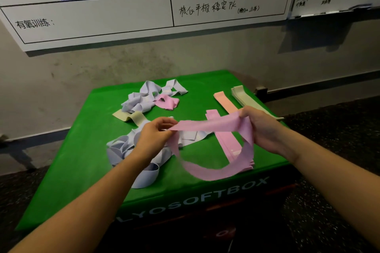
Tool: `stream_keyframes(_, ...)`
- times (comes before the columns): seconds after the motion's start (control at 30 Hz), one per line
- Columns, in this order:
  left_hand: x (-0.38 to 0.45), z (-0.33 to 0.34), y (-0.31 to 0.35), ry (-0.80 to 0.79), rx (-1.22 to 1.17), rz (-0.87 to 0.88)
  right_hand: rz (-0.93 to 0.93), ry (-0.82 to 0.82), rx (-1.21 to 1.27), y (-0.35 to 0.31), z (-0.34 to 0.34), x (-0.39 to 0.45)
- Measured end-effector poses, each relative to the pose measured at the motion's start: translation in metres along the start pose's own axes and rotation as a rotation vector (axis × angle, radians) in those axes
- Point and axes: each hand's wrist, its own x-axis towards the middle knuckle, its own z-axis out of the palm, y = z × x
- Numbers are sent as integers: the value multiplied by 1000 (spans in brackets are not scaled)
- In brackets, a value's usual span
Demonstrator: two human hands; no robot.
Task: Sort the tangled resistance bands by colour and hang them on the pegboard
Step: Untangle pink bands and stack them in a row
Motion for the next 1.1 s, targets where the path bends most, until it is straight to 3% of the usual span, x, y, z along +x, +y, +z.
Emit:
stream_keyframes(0.13,-1,-4,0,83,-6,78,25,-38,-140,6,-1,4)
stream_keyframes(0.43,-11,8,43,29,-81,236,-51,-173,-453,17,31,8)
stream_keyframes(0.67,-17,13,58,-50,-69,288,-491,-37,-311,0,58,2)
stream_keyframes(0.93,-21,12,61,-120,-56,300,-661,-45,-325,-19,64,-4)
stream_keyframes(1.1,-24,15,56,-211,-197,220,-703,-1,-299,-30,61,-4)
